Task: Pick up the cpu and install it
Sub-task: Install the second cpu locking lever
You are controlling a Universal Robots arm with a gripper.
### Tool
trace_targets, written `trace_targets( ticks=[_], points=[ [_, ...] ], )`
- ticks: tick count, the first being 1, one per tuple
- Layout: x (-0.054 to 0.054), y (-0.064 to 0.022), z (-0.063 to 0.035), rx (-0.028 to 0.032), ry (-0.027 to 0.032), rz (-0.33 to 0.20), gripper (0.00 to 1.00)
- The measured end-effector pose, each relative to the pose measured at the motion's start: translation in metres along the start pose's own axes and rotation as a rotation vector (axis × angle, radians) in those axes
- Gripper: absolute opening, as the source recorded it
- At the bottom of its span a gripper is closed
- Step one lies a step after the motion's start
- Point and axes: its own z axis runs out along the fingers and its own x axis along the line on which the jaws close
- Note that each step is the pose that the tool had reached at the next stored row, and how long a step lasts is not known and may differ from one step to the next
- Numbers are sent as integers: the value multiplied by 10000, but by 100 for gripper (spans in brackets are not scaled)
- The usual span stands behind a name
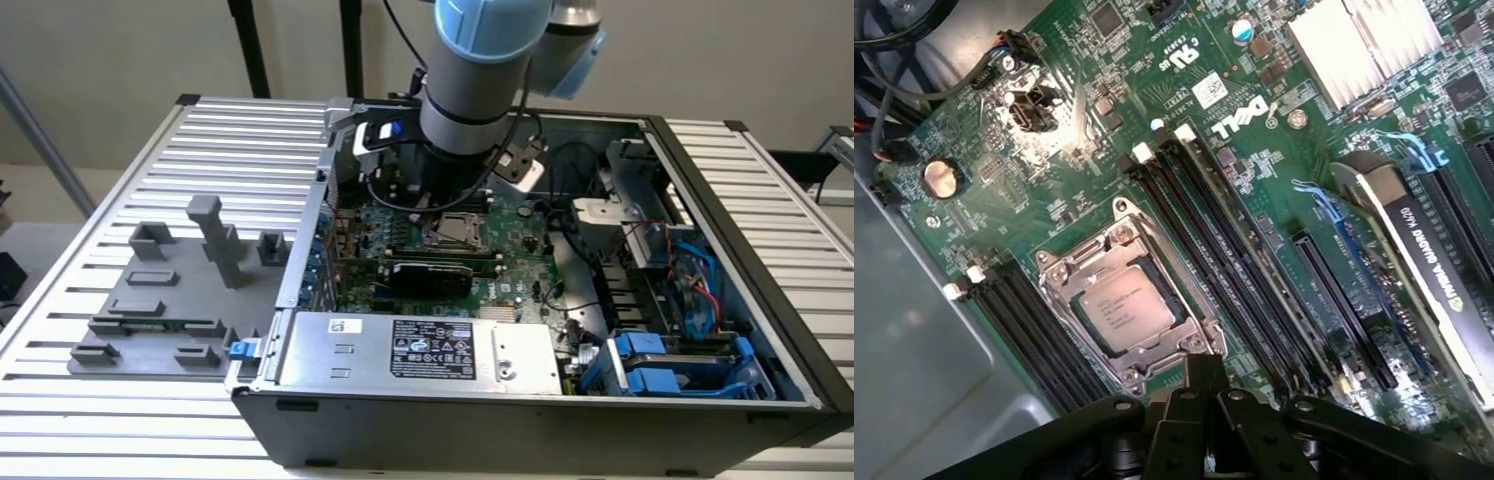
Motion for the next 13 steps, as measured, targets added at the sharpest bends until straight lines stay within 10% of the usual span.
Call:
trace_targets(
  ticks=[6,13],
  points=[
    [-18,4,-89,44,-29,15,11],
    [-81,-40,26,42,-27,19,11]
  ],
)
